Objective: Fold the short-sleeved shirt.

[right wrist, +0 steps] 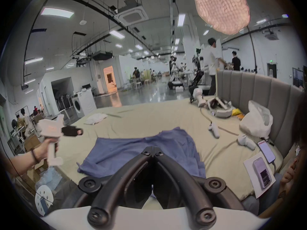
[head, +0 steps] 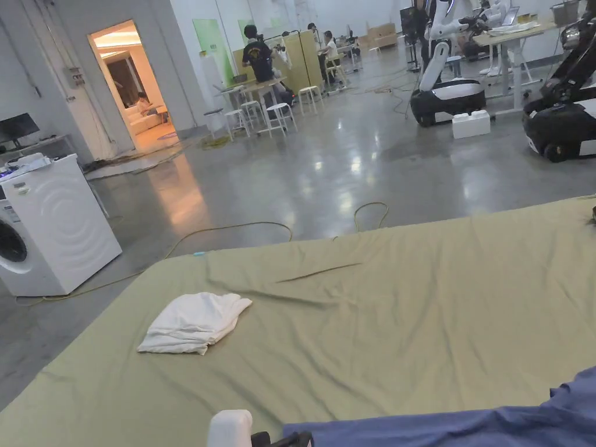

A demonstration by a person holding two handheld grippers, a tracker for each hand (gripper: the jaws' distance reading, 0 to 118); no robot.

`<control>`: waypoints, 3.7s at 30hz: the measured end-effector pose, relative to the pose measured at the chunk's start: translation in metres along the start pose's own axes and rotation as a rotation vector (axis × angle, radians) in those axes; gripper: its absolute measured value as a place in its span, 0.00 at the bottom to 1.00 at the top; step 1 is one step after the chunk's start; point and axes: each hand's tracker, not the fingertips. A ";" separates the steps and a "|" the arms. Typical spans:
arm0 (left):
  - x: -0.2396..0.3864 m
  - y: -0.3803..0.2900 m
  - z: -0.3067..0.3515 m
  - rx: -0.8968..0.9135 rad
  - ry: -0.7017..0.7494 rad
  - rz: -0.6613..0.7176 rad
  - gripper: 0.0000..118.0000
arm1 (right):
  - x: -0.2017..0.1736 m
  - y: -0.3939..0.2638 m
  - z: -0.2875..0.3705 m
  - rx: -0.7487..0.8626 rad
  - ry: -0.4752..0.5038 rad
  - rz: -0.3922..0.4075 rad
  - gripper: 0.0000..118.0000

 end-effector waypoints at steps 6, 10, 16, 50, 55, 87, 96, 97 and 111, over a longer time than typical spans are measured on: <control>-0.031 0.030 -0.153 -0.281 0.150 0.077 0.57 | 0.021 -0.020 -0.028 -0.116 -0.047 -0.042 0.00; -0.025 0.019 -0.184 -0.358 0.221 0.174 0.55 | 0.033 -0.027 -0.034 -0.186 -0.057 -0.095 0.00; 0.003 0.017 -0.197 -0.368 0.289 -0.051 0.09 | 0.048 -0.033 -0.037 -0.241 -0.092 -0.055 0.00; -0.022 0.031 -0.051 -0.135 0.032 0.136 0.07 | 0.148 0.061 -0.303 -0.524 -0.204 0.016 0.01; -0.015 0.049 0.079 0.021 -0.078 0.157 0.07 | 0.125 0.122 -0.192 -0.284 -0.130 -0.001 0.01; 0.056 0.325 0.247 0.518 0.124 -0.081 0.07 | 0.003 0.467 -0.099 0.293 -0.230 0.061 0.01; 0.062 0.354 0.191 0.540 0.172 -0.062 0.07 | -0.004 0.489 -0.157 0.313 -0.300 0.086 0.01; 0.062 0.358 0.187 0.534 0.170 -0.059 0.07 | -0.004 0.491 -0.162 0.306 -0.308 0.083 0.01; 0.032 0.314 0.082 0.355 0.131 -0.033 0.07 | 0.031 0.428 -0.250 0.162 -0.248 0.010 0.01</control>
